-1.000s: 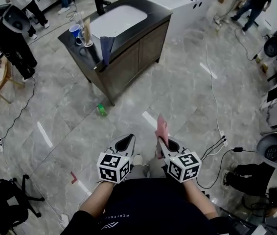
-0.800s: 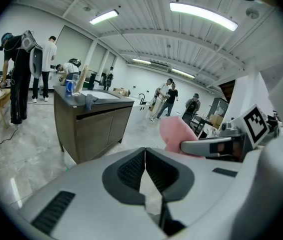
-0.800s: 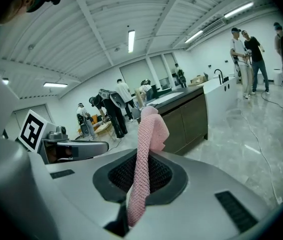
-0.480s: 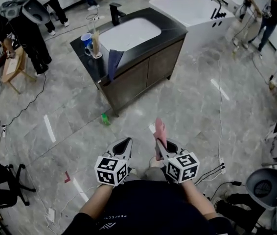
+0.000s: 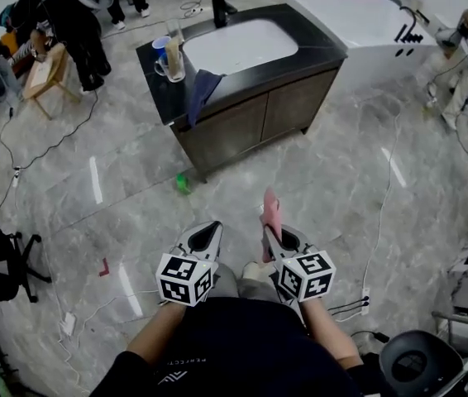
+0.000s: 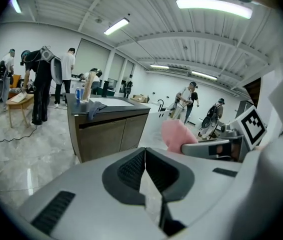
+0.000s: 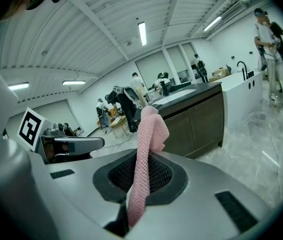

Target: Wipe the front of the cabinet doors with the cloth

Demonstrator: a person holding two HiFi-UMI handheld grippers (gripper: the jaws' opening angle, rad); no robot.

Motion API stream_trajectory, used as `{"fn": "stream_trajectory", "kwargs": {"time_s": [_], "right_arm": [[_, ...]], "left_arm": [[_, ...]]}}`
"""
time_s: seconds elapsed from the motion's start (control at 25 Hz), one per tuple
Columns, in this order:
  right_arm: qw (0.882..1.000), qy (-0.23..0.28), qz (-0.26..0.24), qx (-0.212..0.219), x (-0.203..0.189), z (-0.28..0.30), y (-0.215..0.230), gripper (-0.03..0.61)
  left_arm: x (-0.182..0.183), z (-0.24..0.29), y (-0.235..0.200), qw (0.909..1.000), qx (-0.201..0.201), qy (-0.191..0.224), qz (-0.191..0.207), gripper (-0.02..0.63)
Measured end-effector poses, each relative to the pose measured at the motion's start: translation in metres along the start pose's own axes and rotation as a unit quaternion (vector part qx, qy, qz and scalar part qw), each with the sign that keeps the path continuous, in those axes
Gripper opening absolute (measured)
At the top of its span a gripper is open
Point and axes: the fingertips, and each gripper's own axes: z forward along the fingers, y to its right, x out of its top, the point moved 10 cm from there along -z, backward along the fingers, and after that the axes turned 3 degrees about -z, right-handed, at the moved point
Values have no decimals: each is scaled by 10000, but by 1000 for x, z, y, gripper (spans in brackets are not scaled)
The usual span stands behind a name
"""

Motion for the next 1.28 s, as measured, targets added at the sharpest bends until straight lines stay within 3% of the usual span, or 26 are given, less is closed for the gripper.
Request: {"fn": "stream_trajectory", "kwargs": {"time_s": [0.24, 0.52, 1.28], "right_arm": [[9995, -213, -60, 226, 8, 29, 13, 41], [9968, -507, -446, 430, 24, 71, 20, 41], [9760, -1390, -1244, 1119, 66, 232, 42, 41]], "left_arm": [[5, 4, -17, 9992, 349, -41, -170, 11], [11, 36, -53, 9978, 464, 37, -466, 11], [40, 115, -154, 9916, 744, 266, -1026, 11]]}}
